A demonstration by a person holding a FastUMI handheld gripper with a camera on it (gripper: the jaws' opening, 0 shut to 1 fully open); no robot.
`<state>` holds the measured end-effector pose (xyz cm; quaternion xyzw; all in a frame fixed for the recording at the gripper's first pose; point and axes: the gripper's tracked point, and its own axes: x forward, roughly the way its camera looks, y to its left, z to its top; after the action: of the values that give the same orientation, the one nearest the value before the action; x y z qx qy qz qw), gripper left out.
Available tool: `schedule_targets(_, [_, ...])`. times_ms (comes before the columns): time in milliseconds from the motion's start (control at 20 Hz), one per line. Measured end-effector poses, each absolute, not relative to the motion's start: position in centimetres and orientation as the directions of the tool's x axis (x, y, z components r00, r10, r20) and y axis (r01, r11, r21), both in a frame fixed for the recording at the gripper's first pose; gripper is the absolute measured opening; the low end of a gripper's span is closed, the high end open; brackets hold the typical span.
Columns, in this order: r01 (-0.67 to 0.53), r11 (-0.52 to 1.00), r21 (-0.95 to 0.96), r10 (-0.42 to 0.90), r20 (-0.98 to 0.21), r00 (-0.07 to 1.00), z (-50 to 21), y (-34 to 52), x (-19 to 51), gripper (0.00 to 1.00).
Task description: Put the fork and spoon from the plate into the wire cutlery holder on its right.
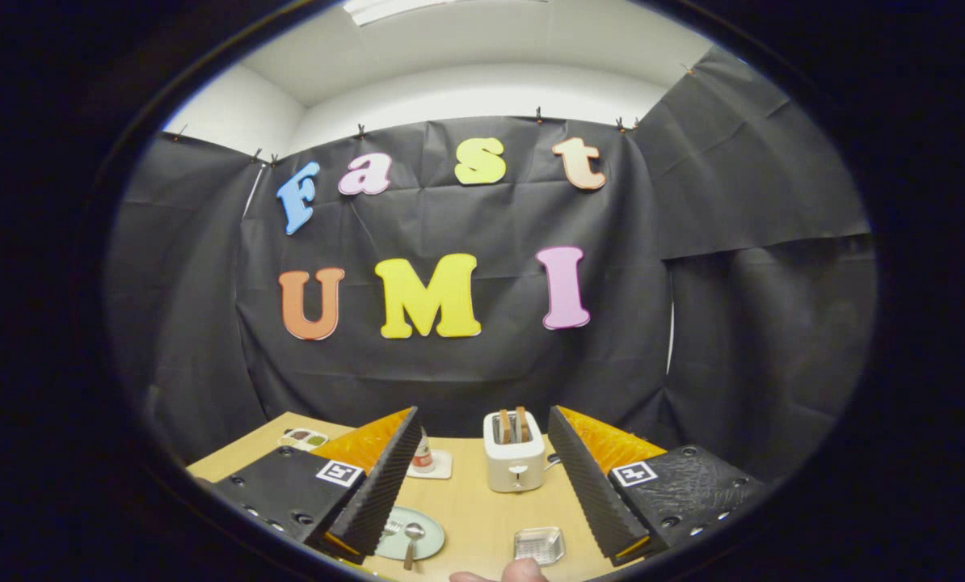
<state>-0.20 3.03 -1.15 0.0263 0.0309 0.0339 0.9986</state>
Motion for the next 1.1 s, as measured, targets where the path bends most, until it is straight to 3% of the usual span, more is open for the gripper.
schedule_targets(500, [-0.055,0.998,0.016,0.057,-0.162,0.985,-4.8,3.4,-0.4,0.96])
schedule_targets(1100, [-0.168,0.986,0.008,0.153,-0.454,0.878,-16.3,10.2,0.8,0.94])
